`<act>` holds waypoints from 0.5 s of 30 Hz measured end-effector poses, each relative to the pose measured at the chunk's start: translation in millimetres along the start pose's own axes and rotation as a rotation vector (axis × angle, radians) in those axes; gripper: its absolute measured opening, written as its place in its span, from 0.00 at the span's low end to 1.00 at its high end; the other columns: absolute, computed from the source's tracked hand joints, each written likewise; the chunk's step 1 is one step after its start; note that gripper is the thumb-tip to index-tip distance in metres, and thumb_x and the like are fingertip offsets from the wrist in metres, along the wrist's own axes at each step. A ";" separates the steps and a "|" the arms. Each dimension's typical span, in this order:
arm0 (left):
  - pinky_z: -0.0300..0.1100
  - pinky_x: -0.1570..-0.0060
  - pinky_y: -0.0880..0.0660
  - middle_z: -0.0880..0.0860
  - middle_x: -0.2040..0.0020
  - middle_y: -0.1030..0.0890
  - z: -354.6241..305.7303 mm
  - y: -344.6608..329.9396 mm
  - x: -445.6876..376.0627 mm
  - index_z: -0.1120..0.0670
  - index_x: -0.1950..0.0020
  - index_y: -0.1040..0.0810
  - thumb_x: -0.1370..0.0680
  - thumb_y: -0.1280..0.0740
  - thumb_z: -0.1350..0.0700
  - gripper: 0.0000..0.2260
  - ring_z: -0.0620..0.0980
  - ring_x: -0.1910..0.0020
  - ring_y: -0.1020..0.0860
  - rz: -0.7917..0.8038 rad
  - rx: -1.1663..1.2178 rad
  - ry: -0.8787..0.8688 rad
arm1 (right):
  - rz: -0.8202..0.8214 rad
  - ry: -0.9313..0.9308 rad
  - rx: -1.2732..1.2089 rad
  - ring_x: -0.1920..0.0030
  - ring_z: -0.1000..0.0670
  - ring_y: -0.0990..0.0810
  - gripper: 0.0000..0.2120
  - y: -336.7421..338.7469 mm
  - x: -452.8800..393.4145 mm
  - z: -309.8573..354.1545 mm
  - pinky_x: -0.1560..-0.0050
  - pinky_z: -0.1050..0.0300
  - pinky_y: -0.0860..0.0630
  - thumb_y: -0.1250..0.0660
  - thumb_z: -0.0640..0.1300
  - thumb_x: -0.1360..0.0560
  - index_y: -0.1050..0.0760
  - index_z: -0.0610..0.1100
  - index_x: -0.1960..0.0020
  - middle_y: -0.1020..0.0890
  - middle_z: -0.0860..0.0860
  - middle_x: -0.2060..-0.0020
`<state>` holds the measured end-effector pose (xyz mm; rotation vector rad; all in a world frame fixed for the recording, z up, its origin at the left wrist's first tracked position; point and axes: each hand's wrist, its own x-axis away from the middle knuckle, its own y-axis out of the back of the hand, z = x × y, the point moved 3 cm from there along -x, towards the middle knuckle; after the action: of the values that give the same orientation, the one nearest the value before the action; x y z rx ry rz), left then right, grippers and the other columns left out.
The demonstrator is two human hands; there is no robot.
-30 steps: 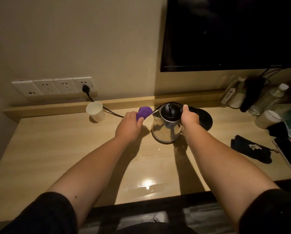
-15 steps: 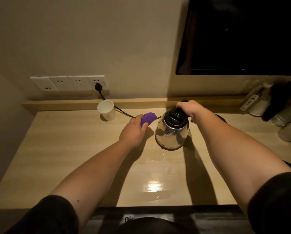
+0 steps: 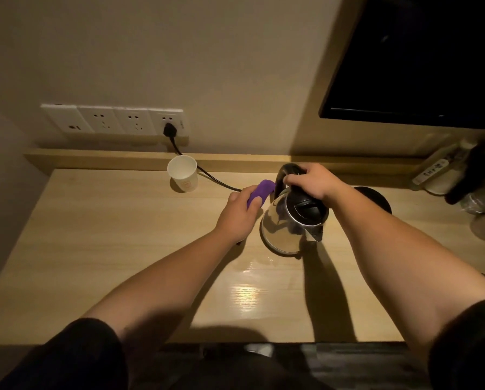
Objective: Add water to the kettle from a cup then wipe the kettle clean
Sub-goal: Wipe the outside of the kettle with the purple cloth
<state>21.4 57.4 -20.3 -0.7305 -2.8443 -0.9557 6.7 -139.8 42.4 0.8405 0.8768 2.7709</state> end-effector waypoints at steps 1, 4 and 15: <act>0.40 0.48 0.32 0.53 0.32 0.31 -1.3 -2.5 0.8 0.47 0.24 0.38 0.16 0.45 0.47 0.20 0.46 0.45 0.29 0.010 0.019 -0.010 | 0.006 0.023 -0.005 0.53 0.43 0.17 0.16 2.1 0.9 -1.1 0.48 0.46 0.19 0.30 0.54 0.25 0.23 0.48 0.40 0.17 0.45 0.51; 0.39 0.48 0.31 0.52 0.32 0.30 -6.9 -10.1 2.8 0.46 0.24 0.38 0.17 0.45 0.46 0.20 0.46 0.42 0.29 0.042 0.045 -0.050 | 0.004 0.060 -0.044 0.52 0.43 0.17 0.12 8.4 3.2 -5.4 0.48 0.47 0.20 0.31 0.53 0.24 0.22 0.50 0.43 0.17 0.46 0.52; 0.40 0.53 0.25 0.50 0.36 0.34 -41.7 -28.8 19.9 0.42 0.22 0.46 0.17 0.48 0.43 0.23 0.45 0.49 0.27 0.010 -0.150 -0.192 | -0.062 0.140 -0.220 0.50 0.44 0.17 0.11 18.5 12.0 -23.4 0.50 0.50 0.21 0.32 0.48 0.23 0.20 0.49 0.42 0.16 0.46 0.50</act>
<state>-13.4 21.4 1.2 -0.8963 -2.9499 -1.1688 -15.0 -163.6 42.6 0.5803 0.5906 2.8302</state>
